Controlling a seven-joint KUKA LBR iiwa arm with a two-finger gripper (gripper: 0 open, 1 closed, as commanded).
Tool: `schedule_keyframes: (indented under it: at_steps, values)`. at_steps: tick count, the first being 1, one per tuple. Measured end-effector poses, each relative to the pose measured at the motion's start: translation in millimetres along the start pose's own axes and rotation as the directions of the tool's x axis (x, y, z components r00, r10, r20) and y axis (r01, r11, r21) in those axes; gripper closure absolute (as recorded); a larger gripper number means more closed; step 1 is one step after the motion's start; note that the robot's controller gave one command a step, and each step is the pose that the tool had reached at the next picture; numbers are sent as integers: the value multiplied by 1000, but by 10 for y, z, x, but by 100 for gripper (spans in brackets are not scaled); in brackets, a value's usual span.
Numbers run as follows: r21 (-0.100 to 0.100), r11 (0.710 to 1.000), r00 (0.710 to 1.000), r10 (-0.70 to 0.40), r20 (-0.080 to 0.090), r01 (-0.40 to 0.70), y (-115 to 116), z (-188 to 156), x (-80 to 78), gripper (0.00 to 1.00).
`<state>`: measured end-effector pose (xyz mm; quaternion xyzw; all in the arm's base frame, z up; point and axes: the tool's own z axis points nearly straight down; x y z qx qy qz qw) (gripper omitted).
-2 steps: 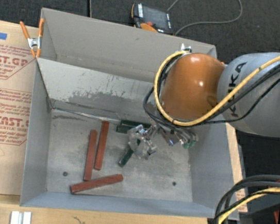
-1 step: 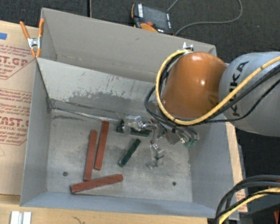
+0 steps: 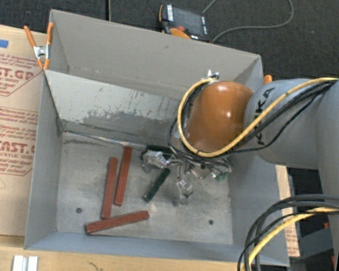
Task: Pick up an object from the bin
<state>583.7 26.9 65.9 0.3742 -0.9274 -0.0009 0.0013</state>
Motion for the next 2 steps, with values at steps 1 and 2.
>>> schedule_keyframes:
  at_steps: [1, 2]
  values:
    - [2, 1000, 1000, 1, 5, -1, -2, -47, -19, 100]
    - [9, 988, 988, 153, 11, -153, -264, -1450, 275, 100]
